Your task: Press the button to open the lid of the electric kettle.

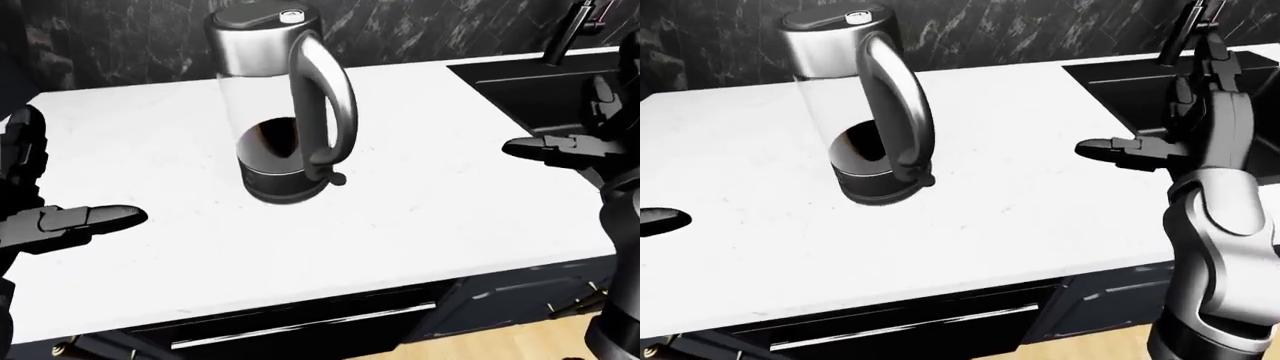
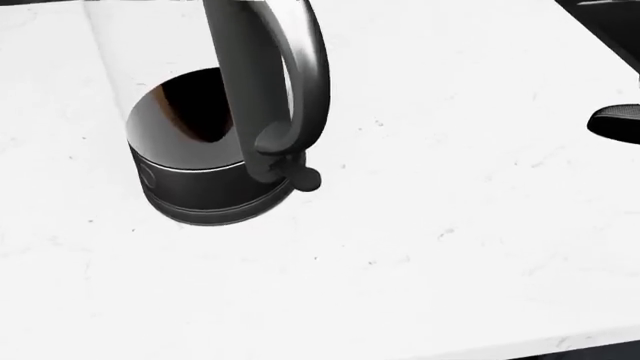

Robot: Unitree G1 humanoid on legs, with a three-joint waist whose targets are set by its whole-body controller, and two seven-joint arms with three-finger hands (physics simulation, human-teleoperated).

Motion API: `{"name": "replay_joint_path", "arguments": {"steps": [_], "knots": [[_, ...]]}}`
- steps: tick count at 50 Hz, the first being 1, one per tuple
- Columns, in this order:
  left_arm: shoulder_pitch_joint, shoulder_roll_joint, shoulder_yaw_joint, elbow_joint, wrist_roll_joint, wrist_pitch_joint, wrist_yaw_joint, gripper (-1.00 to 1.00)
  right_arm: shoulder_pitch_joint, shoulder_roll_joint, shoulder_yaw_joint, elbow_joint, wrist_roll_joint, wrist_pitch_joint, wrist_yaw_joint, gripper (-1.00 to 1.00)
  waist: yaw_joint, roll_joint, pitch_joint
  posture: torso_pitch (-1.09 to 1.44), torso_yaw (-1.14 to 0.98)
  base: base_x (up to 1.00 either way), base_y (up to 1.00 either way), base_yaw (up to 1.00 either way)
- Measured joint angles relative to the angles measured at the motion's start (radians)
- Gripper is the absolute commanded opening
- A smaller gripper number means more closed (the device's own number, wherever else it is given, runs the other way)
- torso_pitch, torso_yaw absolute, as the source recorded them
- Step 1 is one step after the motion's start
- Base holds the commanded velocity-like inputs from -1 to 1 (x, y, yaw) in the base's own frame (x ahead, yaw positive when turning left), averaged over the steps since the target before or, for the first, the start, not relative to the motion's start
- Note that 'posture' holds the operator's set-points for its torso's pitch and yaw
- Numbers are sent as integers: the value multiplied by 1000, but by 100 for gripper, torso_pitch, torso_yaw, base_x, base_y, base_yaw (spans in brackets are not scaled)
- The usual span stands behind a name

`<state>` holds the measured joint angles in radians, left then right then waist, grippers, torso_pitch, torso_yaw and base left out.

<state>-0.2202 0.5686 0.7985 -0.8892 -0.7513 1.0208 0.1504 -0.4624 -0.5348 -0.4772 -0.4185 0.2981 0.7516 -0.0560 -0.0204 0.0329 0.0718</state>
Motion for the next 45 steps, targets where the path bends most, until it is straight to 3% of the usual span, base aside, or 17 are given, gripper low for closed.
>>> {"name": "replay_joint_path", "arguments": {"steps": [1, 3, 8, 15, 21, 28, 45], "knots": [[0, 2, -1, 2, -3, -1, 1, 100, 0, 4, -1, 1, 1, -1, -1, 100, -3, 10, -4, 0, 0, 0, 0, 0], [8, -3, 0, 10, -6, 3, 4, 100, 12, 14, 11, 12, 3, 5, -2, 100, 1, -7, 5, 0, 0, 0, 0, 0], [15, -1, -2, 20, -4, 12, 11, 100, 9, 15, 25, 20, 2, 16, -2, 100, 14, -26, -6, 0, 0, 0, 0, 0], [11, 0, -36, 9, 46, -4, -3, 100, 3, 19, 47, 14, -61, -39, -14, 100, 21, -30, -17, 0, 0, 0, 0, 0], [13, -35, -63, -19, 120, -30, -70, 100, 5, 29, 39, 20, -92, -43, 5, 100, 24, -29, -16, 0, 0, 0, 0, 0], [17, -65, -24, -11, 117, -22, -98, 100, -5, 23, 31, 29, -80, -11, 7, 100, 22, -29, -22, -3, 0, 0, 0, 0], [14, -52, -18, -15, 105, -9, -85, 100, -11, 28, 4, 9, -10, 6, -26, 100, 23, -30, -124, -20, 0, 0, 0, 0]]}}
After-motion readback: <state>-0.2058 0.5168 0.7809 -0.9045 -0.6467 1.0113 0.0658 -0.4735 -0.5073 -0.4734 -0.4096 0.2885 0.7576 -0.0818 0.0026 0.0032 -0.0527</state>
